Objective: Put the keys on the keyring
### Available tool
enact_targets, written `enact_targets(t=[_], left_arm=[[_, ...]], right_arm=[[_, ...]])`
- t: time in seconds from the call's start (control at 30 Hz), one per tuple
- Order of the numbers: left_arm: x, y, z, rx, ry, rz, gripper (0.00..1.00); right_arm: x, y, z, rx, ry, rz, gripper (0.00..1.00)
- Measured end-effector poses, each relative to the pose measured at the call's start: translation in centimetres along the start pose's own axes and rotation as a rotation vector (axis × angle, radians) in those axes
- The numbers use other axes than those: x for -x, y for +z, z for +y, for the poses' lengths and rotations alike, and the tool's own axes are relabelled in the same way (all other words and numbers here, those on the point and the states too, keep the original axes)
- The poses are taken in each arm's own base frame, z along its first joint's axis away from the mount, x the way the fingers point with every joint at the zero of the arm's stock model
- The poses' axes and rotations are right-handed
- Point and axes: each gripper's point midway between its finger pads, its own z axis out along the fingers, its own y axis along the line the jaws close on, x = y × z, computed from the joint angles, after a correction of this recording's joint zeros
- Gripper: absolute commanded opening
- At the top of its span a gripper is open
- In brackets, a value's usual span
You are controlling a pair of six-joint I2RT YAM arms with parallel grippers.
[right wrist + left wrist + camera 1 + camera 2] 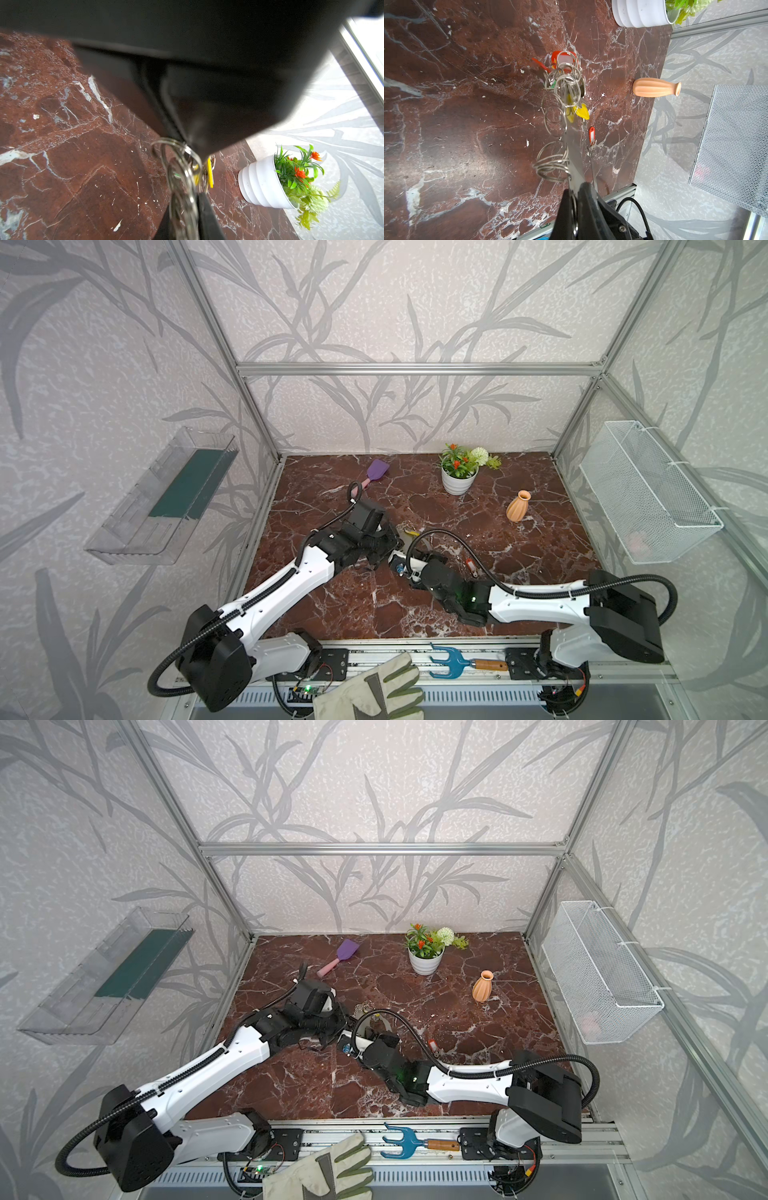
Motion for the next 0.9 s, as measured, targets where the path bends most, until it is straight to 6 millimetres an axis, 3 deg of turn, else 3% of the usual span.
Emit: enact_targets(t=[0.2, 0.47, 0.67, 0.9], left_arm=[[1.9, -1.3, -1.3, -0.062, 0.053, -0.045, 0.30], [5.7, -6.6, -3.2, -0.187, 0.150, -0.231, 0.59], [6.7, -10.2, -3.6, -0.287, 0.313, -0.444, 0.59], [7.3, -8.3, -1.8, -0.326, 0.456, -0.574, 0.58]], right_arm=[[0.6, -1.3, -2.3, 0.050, 0.114, -0.033, 0.00], [-0.1, -2.7, -5.8, 0.139, 0.279, -0.053, 0.00], [-1.6, -3.7, -9.8, 0.173, 0.461, -0.064, 0.00], [-0.6, -5.6, -11.7, 0.279, 0.648, -0.136, 0.00]])
